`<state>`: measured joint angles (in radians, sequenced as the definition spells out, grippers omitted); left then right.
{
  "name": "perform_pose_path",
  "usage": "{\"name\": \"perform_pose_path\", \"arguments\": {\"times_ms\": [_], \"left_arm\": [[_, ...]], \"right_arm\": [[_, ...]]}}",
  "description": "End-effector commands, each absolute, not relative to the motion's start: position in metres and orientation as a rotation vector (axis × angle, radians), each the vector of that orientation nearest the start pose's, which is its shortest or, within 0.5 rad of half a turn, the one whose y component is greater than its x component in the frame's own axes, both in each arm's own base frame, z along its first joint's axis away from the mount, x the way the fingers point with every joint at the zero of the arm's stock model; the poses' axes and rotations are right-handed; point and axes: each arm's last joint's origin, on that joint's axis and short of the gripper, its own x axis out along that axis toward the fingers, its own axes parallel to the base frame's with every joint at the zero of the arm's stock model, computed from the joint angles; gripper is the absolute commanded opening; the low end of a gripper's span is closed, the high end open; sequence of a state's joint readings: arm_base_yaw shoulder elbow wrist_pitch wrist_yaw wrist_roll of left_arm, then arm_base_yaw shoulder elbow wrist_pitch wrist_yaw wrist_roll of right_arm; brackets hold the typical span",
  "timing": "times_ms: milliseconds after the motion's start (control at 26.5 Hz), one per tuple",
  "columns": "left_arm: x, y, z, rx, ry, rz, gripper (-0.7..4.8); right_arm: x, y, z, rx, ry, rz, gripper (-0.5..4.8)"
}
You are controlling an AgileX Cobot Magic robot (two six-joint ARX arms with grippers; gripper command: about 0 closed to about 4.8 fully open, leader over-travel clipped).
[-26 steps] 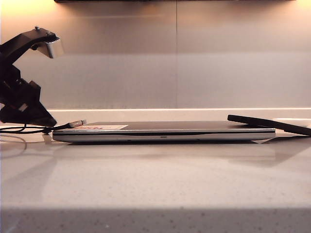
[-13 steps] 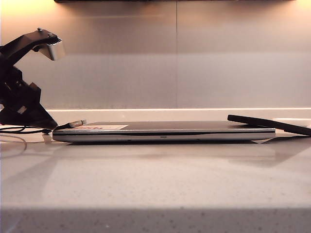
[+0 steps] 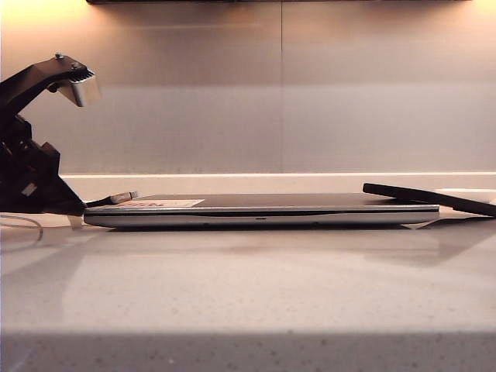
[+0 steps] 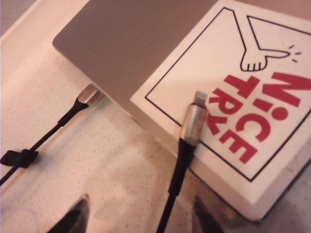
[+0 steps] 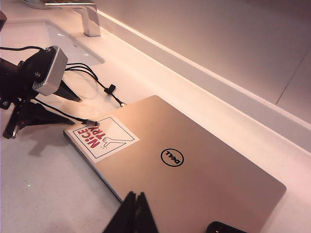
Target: Pick up the charging cable and the phone, plug the charging cable into the charging port on the phone, and finally place them back on the table.
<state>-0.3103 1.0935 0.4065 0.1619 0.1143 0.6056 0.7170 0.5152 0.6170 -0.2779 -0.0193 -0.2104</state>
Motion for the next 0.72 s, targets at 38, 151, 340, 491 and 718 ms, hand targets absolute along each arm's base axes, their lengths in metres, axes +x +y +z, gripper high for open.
{"name": "perform_pose_path", "arguments": {"times_ms": [38, 151, 340, 491, 718], "left_arm": [[0.200, -0.068, 0.182, 0.633, 0.367, -0.561, 2.67], [0.206, -0.070, 0.177, 0.629, 0.368, -0.560, 2.68], [0.212, -0.072, 0.169, 0.629, 0.371, -0.561, 2.68], [0.212, -0.074, 0.169, 0.630, 0.365, -0.569, 2.68], [0.211, -0.089, 0.164, 0.637, 0.349, -0.628, 2.65]], "right_arm": [[0.092, 0.081, 0.306, -0.254, 0.062, 0.747, -0.02], [0.092, 0.081, 0.306, -0.254, 0.062, 0.747, -0.02], [0.092, 0.081, 0.306, -0.254, 0.061, 0.747, -0.02], [0.092, 0.081, 0.306, -0.254, 0.061, 0.747, -0.02], [0.092, 0.081, 0.306, -0.254, 0.061, 0.747, -0.02]]}}
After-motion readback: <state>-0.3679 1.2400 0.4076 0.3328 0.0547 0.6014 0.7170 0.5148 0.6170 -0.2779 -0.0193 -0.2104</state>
